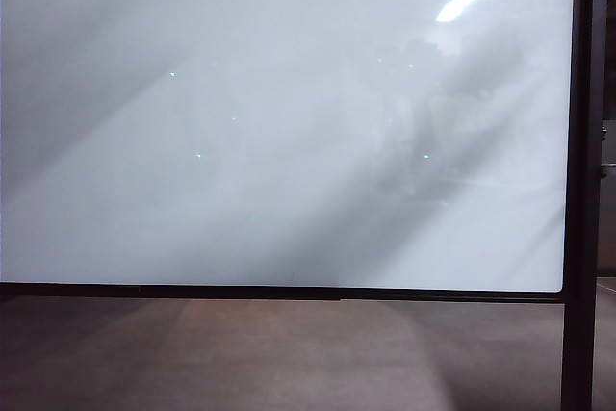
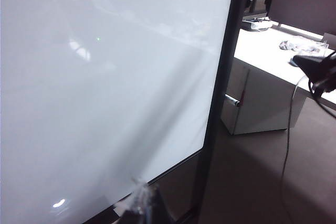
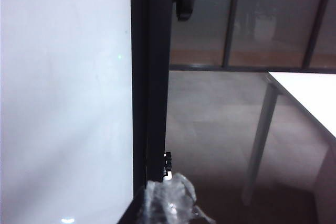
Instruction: Reach to the right to find the marker pen, pick it up, and write the number 7 on the whiteboard.
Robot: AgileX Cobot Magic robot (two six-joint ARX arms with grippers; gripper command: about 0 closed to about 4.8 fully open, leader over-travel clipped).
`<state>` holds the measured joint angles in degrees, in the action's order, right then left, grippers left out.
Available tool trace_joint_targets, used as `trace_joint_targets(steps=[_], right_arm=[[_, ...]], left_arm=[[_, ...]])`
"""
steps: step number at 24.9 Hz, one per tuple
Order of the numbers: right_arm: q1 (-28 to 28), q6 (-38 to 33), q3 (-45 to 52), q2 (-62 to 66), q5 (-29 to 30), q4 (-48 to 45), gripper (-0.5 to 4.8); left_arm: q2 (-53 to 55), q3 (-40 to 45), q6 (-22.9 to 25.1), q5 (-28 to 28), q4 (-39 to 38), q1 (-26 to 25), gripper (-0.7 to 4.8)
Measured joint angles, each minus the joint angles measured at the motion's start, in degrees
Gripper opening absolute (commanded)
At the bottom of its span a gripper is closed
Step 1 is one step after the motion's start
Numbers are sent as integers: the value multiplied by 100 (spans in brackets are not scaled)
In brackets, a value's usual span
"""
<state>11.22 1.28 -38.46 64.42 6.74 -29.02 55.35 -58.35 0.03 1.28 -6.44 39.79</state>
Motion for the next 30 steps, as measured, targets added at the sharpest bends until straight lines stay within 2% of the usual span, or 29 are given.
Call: trace_joint_targets(steps=[8,9,10,11,12,17,19,21,24,30], right_arm=[[-2,-105,848,1285,385,-1880,-5],[0,-118,857,1510,442,-2033,8],[52,-153,872,1873,586,-2253,92],[63,-179,876,2020,632,-2337,247],[74,-212,872,2229,638,-2564,262],[428,-275,822,3021,841,-3436,261],[678,-374,684,3348,1226,-3650,231],[870,-402,505,3663,1469,-3757,229],[883,-407,57,4002,1834,-3812,230],[822,-411,-767,4631,1882,-3847,229]], left_arm=[[2,0,-4,223,0,0,-6],[2,0,-2,225,2,0,-6],[2,0,-4,225,0,0,-6],[2,0,-4,225,-4,0,-6],[2,-2,-4,225,4,0,-6],[2,0,-4,260,0,0,-6],[2,0,-4,267,4,0,-6],[2,0,-2,267,2,0,-6],[2,0,-2,267,4,0,-6],[2,0,-2,267,17,0,-6]])
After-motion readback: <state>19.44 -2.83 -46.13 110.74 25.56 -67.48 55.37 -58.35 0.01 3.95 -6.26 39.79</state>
